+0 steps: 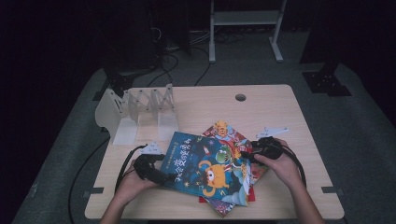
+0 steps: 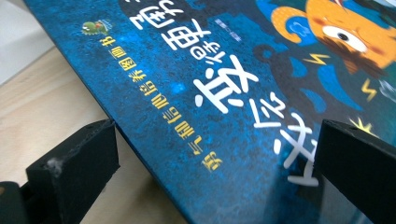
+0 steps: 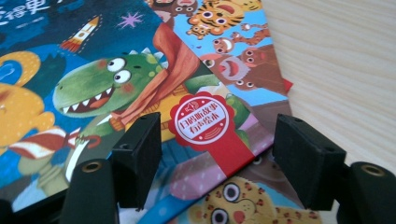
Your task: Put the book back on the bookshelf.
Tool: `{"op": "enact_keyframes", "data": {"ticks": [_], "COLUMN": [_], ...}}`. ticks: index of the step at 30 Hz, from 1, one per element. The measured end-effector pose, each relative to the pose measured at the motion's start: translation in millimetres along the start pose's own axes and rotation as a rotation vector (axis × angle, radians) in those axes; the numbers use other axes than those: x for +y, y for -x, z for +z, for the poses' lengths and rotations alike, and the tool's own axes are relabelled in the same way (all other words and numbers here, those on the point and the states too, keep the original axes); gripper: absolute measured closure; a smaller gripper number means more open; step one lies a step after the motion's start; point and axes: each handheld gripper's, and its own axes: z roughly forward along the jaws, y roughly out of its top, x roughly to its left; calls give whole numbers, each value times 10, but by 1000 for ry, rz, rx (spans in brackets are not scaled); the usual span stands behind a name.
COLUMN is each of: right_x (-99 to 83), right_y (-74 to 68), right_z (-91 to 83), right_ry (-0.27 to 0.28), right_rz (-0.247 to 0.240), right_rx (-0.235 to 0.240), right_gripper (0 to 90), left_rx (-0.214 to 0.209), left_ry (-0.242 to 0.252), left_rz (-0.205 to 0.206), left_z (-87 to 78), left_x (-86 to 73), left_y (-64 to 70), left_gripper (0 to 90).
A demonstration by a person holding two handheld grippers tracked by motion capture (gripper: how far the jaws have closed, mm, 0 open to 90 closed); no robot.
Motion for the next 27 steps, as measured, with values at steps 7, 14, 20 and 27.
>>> {"op": "enact_keyframes", "data": {"ticks": [7,14,20,27], "right_x": [-15,16,77,155], "right_y": [74,45,-28,-135], "right_z": [46,107,199,295], "right_ry": [21,31,38,35], "right_rz": [36,32,12,-13], "right_rx": [27,25,49,73], "right_gripper": [275,253,253,253], "left_rx": [-35,-8,1,-16], "left_ry": [6,4,10,5], "left_rz": [-29,-33,-60,-89], "left_z": [1,-59,-145,-175], "left_x": [-37,-65,-138,-180], "left_y": [-30,-63,-126,-161], "left_gripper": [0,0,0,0]}}
